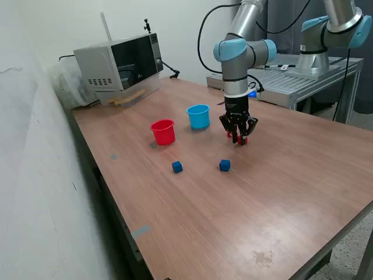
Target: Place red objects in the red bin, and blue objects in the blue bin.
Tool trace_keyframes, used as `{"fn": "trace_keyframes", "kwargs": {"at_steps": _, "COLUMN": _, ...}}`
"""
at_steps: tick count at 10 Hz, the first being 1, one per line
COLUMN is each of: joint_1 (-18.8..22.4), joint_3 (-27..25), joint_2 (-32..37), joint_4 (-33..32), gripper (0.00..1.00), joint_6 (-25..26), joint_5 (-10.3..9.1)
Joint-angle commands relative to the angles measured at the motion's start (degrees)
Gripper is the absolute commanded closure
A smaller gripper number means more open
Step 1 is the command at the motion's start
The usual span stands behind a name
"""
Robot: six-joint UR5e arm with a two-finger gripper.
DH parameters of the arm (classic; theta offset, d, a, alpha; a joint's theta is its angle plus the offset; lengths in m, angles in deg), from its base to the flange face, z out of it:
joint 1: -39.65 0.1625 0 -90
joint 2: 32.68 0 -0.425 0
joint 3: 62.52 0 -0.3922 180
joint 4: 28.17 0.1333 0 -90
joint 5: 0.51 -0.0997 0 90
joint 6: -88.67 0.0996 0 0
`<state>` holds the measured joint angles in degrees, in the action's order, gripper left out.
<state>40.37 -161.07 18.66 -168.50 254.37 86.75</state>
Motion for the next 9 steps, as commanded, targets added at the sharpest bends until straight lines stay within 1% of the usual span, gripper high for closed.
{"fn": "trace_keyframes", "kwargs": {"at_steps": 1, "joint_1": -0.01, "joint_3": 0.9, "joint_2": 2.62, "joint_4": 0.76, "gripper": 1.0, "joint_6": 0.24, "joint_5": 3.18}}
{"fn": "trace_keyframes", "kwargs": {"at_steps": 3, "joint_1": -0.1, "joint_3": 6.41, "joint_2": 4.55, "joint_4": 4.87, "gripper": 1.0, "joint_6": 0.24, "joint_5": 4.41}}
{"fn": "trace_keyframes", "kwargs": {"at_steps": 4, "joint_1": -0.45, "joint_3": 10.44, "joint_2": 4.91, "joint_4": 8.64, "gripper": 1.0, "joint_6": 0.24, "joint_5": 4.5}}
{"fn": "trace_keyframes", "kwargs": {"at_steps": 5, "joint_1": -2.72, "joint_3": 16.49, "joint_2": 4.65, "joint_4": 15.46, "gripper": 1.0, "joint_6": 0.24, "joint_5": 4.5}}
{"fn": "trace_keyframes", "kwargs": {"at_steps": 6, "joint_1": -3.7, "joint_3": 20.2, "joint_2": 4.39, "joint_4": 17.79, "gripper": 1.0, "joint_6": 0.15, "joint_5": 4.59}}
{"fn": "trace_keyframes", "kwargs": {"at_steps": 7, "joint_1": -5.01, "joint_3": 23.11, "joint_2": 3.95, "joint_4": 18.43, "gripper": 1.0, "joint_6": -0.19, "joint_5": 4.76}}
{"fn": "trace_keyframes", "kwargs": {"at_steps": 9, "joint_1": -8.69, "joint_3": 27.34, "joint_2": 2.37, "joint_4": 18.35, "gripper": 1.0, "joint_6": -0.2, "joint_5": 4.85}}
